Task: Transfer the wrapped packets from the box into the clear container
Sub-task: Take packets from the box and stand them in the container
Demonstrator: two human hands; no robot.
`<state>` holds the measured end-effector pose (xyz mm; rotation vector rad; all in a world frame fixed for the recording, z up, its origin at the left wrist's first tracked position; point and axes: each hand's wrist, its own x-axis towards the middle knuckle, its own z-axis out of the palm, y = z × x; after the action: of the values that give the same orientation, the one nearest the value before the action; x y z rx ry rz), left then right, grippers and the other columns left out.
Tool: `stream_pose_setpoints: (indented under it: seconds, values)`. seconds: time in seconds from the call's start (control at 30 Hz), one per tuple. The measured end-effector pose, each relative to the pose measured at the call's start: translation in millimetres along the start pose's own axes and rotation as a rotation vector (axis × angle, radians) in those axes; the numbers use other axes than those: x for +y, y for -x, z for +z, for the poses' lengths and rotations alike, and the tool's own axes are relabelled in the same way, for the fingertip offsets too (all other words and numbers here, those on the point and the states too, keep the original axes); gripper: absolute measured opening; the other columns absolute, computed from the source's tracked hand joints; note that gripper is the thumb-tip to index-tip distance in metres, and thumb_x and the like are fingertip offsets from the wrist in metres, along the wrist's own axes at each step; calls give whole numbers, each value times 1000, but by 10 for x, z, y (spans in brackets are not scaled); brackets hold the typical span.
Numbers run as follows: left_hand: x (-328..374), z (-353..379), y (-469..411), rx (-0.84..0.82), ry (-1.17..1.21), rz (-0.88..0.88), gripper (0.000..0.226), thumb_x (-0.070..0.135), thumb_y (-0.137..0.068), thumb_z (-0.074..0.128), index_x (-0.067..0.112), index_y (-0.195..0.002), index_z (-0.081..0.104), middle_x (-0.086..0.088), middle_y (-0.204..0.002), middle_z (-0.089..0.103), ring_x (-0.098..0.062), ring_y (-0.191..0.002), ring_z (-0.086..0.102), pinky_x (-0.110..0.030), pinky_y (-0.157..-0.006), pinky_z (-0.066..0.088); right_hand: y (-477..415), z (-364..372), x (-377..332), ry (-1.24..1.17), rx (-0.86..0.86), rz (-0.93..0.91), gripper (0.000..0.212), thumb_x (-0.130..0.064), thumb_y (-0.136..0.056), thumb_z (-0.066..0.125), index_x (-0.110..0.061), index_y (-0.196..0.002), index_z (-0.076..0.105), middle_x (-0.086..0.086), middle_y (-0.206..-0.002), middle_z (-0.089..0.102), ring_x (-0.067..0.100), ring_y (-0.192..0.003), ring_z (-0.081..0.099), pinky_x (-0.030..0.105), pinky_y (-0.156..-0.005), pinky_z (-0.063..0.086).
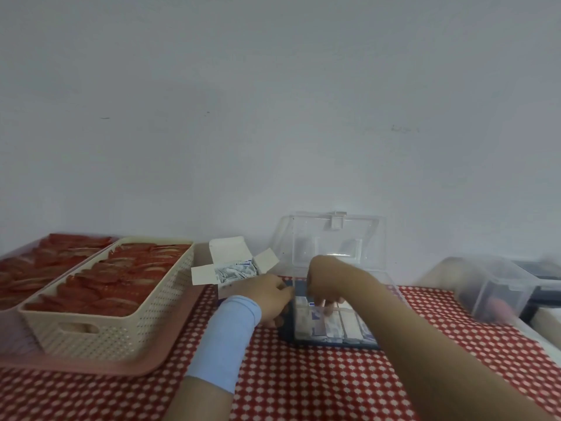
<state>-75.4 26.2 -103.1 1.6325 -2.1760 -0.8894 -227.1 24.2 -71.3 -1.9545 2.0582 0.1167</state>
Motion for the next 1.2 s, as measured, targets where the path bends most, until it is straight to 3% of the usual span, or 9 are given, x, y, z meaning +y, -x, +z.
stream_pose_setpoints:
  seconds: [0.1,0.2,0.3,0.43,0.6,0.7,0.87,1.03,1.2]
  values:
    - [-41,-229,84,75,114,77,28,40,-98,50,20,-97,69,-2,-87,76,-20,-78,74,-41,-84,58,100,-255,66,-235,88,-58,16,-16,-98,61,-2,-103,67,8,-85,78,17,-56,73,20,-39,43]
    - [-138,-521,166,283,188,145,12,38,-92,60,29,-90,69,7,-84,74,-14,-82,71,-38,-85,56,204,-487,-62,-334,236,-142,16,-18,-99,56,-7,-103,66,4,-84,77,18,-55,73,20,-41,43]
    - [-372,-678,167,479,-73,123,18,49,-81,70,41,-97,66,19,-108,65,-9,-104,58,-37,-97,49,146,-509,-348,-289,381,-256,10,-21,-98,58,-19,-96,67,-4,-92,74,14,-63,71,27,-63,55]
    - [-625,-641,142,359,-354,12,67,63,-76,68,36,-135,49,4,-141,42,-19,-134,36,-35,-113,33,-44,-313,-673,-206,414,-387,16,-21,-96,61,-27,-102,74,-6,-109,72,14,-98,66,36,-93,55]
    - [-766,-593,78,404,-167,112,70,24,-84,74,30,-145,40,7,-144,44,-11,-127,48,-18,-99,36,-224,-162,-886,-8,387,-372,18,-26,-93,66,-31,-107,76,-11,-108,74,11,-99,67,33,-92,54]
    - [-826,-618,23,399,-152,135,78,32,-77,78,34,-144,39,9,-142,47,-10,-128,48,-27,-108,41,-295,-133,-959,117,366,-327,17,-36,-87,71,-31,-102,78,-10,-99,75,13,-91,67,32,-85,55]
    - [-832,-716,-27,521,36,230,43,3,-94,49,27,-128,59,9,-134,56,-8,-125,50,-22,-105,37,-419,-38,-1033,328,437,-261,32,-53,-86,67,-23,-93,73,-5,-80,68,15,-74,63,30,-71,45]
    - [-848,-712,-85,594,61,269,35,1,-94,50,27,-107,69,11,-108,65,0,-95,58,-22,-90,50,-461,-30,-1068,228,362,-234,25,-48,-84,71,-25,-94,75,-7,-82,70,14,-77,64,29,-73,51]
    - [-877,-658,-120,481,44,217,35,16,-90,52,37,-112,69,18,-114,64,-1,-103,60,-28,-97,51,-427,-56,-903,-121,425,-236,15,-39,-91,69,-24,-85,71,-5,-86,70,11,-79,64,30,-74,56]
